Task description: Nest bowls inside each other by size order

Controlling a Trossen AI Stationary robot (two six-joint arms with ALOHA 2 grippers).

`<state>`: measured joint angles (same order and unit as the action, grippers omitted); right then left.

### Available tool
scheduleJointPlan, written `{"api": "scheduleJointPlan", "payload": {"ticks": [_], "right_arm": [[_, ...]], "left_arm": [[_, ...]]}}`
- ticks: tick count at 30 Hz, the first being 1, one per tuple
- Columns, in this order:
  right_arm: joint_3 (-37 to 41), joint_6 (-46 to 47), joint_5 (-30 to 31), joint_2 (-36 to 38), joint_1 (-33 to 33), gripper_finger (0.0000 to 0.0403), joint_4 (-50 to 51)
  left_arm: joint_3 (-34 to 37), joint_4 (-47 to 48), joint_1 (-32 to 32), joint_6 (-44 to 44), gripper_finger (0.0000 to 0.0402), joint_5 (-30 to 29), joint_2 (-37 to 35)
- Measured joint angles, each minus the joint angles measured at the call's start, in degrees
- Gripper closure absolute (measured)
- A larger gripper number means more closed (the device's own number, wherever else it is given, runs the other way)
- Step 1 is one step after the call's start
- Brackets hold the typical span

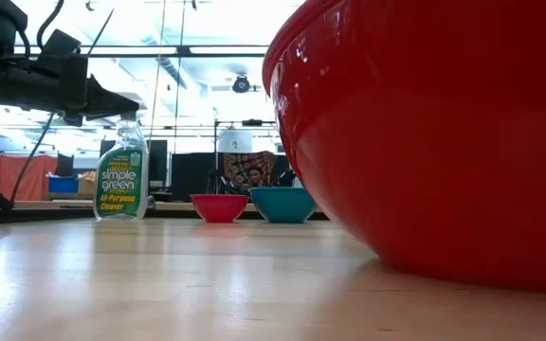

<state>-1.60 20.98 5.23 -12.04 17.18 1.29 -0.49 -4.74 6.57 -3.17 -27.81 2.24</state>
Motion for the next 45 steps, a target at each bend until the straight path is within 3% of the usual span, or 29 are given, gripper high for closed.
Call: {"api": "scheduleJointPlan", "payload": {"ticks": [9, 14, 20, 23, 27, 32, 39, 45], "right_arm": [[0.0, 0.0, 0.0, 0.0, 0.0, 0.0254, 0.0], [0.0, 0.0, 0.0, 0.0, 0.0, 0.0254, 0.0], [0.0, 0.0, 0.0, 0.0, 0.0, 0.0254, 0.0], [0.0, 0.0, 0.2, -0.1, 0.0, 0.0254, -1.1], [0.0, 1.0, 1.6, -0.1, 0.1, 0.0254, -7.9], [0.0, 14.3, 1.5, -0.1, 0.3, 0.0254, -23.4], [0.0, 17.6, 2.1, -0.1, 0.7, 0.0254, -34.1], [0.0, 27.6, 1.5, -0.2, 0.7, 0.0254, -39.5]], "left_arm": [[0.0, -1.9, 0.0, 1.3, 0.0397, 0.0, 0.0], [0.0, -10.4, 0.0, 12.4, 0.0397, 0.0, 0.0], [0.0, -17.4, 0.0, 13.5, 0.0397, 0.0, 0.0], [0.0, -21.7, 0.0, 22.4, 0.0397, 0.0, 0.0], [0.0, -29.1, 0.0, 30.6, 0.0397, 0.0, 0.0], [0.0, -34.9, 0.0, 36.4, 0.0397, 0.0, 0.0], [0.0, -35.2, 0.0, 45.7, 0.0397, 0.0, 0.0], [-0.1, -35.4, 0.0, 47.7, 0.0397, -2.0, 0.0]]}}
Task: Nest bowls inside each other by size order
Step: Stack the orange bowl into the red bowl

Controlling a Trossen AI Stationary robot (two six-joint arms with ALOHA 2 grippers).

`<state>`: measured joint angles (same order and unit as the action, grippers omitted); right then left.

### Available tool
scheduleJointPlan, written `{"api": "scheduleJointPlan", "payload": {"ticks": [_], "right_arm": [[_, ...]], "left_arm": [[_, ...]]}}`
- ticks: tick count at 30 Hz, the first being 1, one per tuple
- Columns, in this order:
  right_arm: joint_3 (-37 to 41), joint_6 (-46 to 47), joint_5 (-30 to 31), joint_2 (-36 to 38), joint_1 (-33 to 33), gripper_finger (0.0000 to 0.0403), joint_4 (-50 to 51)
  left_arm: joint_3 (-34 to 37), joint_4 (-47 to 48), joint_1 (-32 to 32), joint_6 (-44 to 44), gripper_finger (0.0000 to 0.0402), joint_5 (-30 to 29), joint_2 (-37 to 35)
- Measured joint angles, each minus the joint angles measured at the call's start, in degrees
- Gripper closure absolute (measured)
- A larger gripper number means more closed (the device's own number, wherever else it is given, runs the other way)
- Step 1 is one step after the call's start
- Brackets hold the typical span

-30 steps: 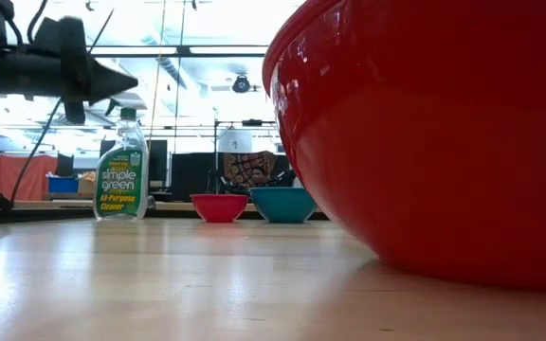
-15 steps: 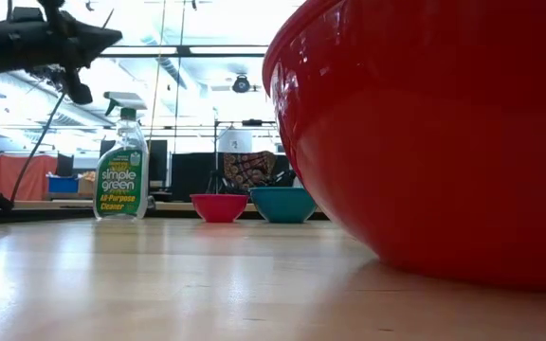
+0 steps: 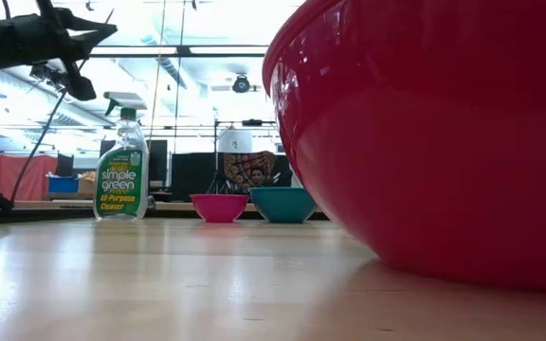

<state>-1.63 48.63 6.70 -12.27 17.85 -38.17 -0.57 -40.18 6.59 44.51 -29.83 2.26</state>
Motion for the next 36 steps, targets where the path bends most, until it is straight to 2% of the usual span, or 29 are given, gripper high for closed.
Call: {"api": "scheduleJointPlan", "payload": {"ticks": [3, 6, 11, 15, 20, 28, 31, 36], "right_arm": [[-2.1, 0.4, 0.0, -0.8, 0.0, 0.0255, 3.4], [-6.8, -0.9, -0.3, -3.2, -0.1, 0.0258, 13.1], [-16.9, -5.4, -0.3, -9.9, -0.1, 0.0264, 28.3], [-24.8, -8.0, -0.3, -15.0, 0.0, 0.0269, 38.6], [-35.3, -11.1, -0.2, -21.0, 0.0, 0.0277, 54.7], [-48.7, -15.2, 2.4, -29.7, 0.0, 0.0279, 77.7], [-51.5, -14.6, 2.7, -33.0, 0.0, 0.0279, 85.6], [-52.9, -14.5, 2.4, -39.5, 0.0, 0.0279, 96.3]], "left_arm": [[-1.7, 0.1, 0.0, 1.4, 0.0397, -1.2, 1.5], [-5.6, 2.1, -0.1, 1.0, 0.0397, -1.0, 5.0], [-15.0, 14.3, -0.1, 1.5, 0.0397, -1.0, 13.4], [-23.5, 28.5, -0.1, 4.9, 0.0391, -0.7, 18.8], [-31.4, 41.3, 0.0, 8.6, 0.0334, 2.7, 24.5], [-35.2, 46.1, 0.0, 7.9, 0.0206, 5.2, 30.0], [-35.2, 46.3, 0.2, 7.9, 0.0182, 6.8, 32.0], [-35.2, 46.0, 2.5, 7.9, 0.0173, 12.6, 35.1]]}}
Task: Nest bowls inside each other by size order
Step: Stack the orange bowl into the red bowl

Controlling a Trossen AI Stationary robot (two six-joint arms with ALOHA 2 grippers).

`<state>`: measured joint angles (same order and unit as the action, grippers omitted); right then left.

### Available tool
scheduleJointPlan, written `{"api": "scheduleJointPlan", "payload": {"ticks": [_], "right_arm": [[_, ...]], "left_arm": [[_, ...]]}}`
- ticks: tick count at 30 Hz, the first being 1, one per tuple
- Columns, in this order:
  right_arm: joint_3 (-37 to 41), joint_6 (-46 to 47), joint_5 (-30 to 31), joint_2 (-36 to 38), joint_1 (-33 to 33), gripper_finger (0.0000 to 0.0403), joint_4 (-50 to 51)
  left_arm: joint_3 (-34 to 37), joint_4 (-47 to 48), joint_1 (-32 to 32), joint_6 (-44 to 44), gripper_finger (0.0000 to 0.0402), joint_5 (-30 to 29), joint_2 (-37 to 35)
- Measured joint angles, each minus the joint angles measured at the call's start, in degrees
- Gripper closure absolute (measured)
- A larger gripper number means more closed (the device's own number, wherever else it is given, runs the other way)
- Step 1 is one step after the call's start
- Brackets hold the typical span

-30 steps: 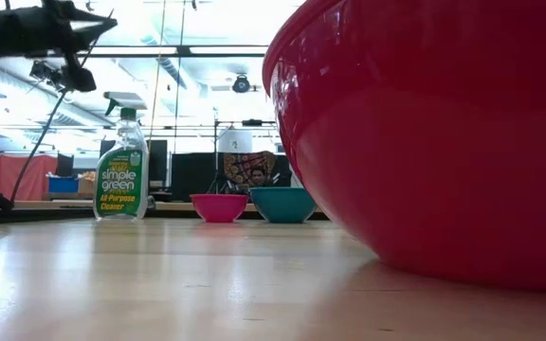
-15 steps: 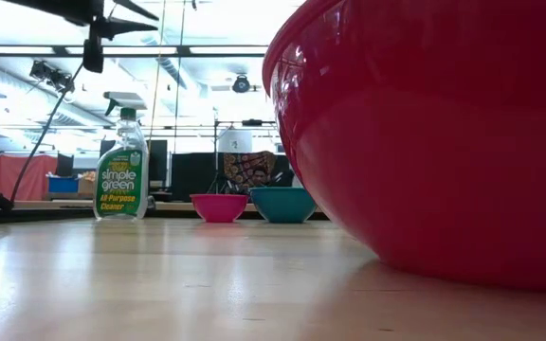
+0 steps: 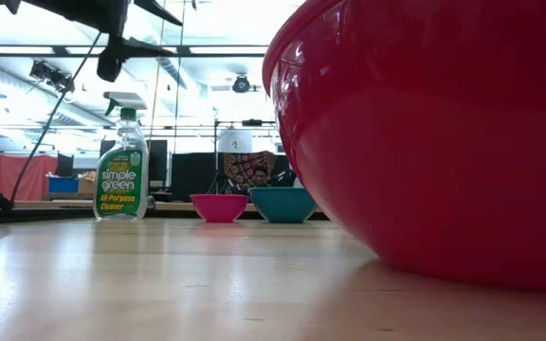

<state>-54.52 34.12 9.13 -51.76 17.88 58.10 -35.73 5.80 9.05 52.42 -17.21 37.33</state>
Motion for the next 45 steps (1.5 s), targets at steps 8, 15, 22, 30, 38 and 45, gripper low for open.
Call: {"api": "scheduleJointPlan", "payload": {"ticks": [8, 15, 22, 30, 38, 45], "right_arm": [[0.0, -6.3, -1.6, -8.8, 4.3, 0.0257, 13.3], [0.0, -16.8, -5.1, -15.2, 12.5, 0.0179, 14.1], [0.0, -26.6, -10.7, -21.7, 19.2, 0.0159, 14.2], [0.0, -30.8, -10.4, -29.5, 21.0, 0.0205, 14.0], [0.0, -31.2, -10.4, -35.0, 21.0, 0.0260, 13.7], [0.0, -30.7, -10.2, -36.3, 20.9, 0.0319, 13.8]], "left_arm": [[0.0, 0.1, 2.8, -0.4, 0.0173, 4.6, 1.8], [-0.1, 0.2, 2.8, -3.0, 0.0173, 5.1, 2.5], [-0.1, -2.2, 2.8, -5.8, 0.0173, 8.0, 2.5], [-0.1, -1.8, 2.8, -8.5, 0.0173, 8.1, 2.5], [-0.1, -1.7, 2.8, -9.7, 0.0173, 8.1, 2.5], [-0.1, -2.1, 2.8, -9.1, 0.0173, 8.1, 2.5]]}}
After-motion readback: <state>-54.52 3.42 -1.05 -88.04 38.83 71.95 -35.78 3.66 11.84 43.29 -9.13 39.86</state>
